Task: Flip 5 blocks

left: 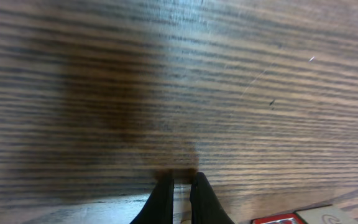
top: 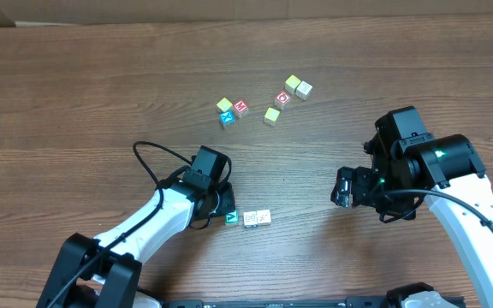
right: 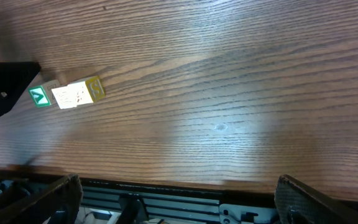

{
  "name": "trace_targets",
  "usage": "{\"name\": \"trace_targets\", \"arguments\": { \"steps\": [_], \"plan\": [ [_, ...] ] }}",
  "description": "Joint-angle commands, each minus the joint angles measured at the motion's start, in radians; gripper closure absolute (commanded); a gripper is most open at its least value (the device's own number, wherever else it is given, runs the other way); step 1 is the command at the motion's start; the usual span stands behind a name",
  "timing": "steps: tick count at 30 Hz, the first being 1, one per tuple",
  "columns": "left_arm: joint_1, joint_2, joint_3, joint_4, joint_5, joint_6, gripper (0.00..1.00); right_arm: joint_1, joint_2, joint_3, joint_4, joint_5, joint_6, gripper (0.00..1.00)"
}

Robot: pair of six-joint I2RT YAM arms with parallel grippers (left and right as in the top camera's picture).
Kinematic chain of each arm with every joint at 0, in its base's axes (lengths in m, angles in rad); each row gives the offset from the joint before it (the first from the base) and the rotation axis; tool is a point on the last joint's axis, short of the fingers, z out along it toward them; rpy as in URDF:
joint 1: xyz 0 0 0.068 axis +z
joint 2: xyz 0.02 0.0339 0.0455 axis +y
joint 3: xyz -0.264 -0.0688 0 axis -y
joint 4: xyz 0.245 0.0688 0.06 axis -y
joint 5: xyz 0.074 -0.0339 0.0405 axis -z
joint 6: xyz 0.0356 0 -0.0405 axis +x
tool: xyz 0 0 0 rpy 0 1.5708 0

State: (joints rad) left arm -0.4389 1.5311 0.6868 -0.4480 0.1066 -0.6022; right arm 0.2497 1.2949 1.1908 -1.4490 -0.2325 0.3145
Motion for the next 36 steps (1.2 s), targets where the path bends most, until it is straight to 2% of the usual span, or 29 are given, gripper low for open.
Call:
{"name": "trace_targets", "arguments": {
  "steps": [1,18,24,28,36],
  "plan": [
    [-0.013,0.009,-0.002,0.004,0.040,0.020,0.96,0.005,-0.010,-0.001,0.005,-0.008,0.008,0.00],
    [-0.046,0.009,-0.002,0.000,0.071,-0.008,0.96,0.005,-0.010,-0.001,0.000,-0.008,0.009,0.00],
    [-0.044,0.009,-0.002,0.000,0.038,-0.034,0.96,0.005,-0.010,-0.001,-0.001,-0.008,0.009,0.00],
    [0.002,0.009,-0.002,-0.025,-0.012,-0.057,0.96,0.005,-0.010,-0.001,-0.001,-0.008,0.009,0.00],
    [0.107,0.009,-0.002,-0.179,-0.006,-0.031,0.96,0.005,-0.010,-0.001,0.001,-0.008,0.009,0.00]
  ]
}}
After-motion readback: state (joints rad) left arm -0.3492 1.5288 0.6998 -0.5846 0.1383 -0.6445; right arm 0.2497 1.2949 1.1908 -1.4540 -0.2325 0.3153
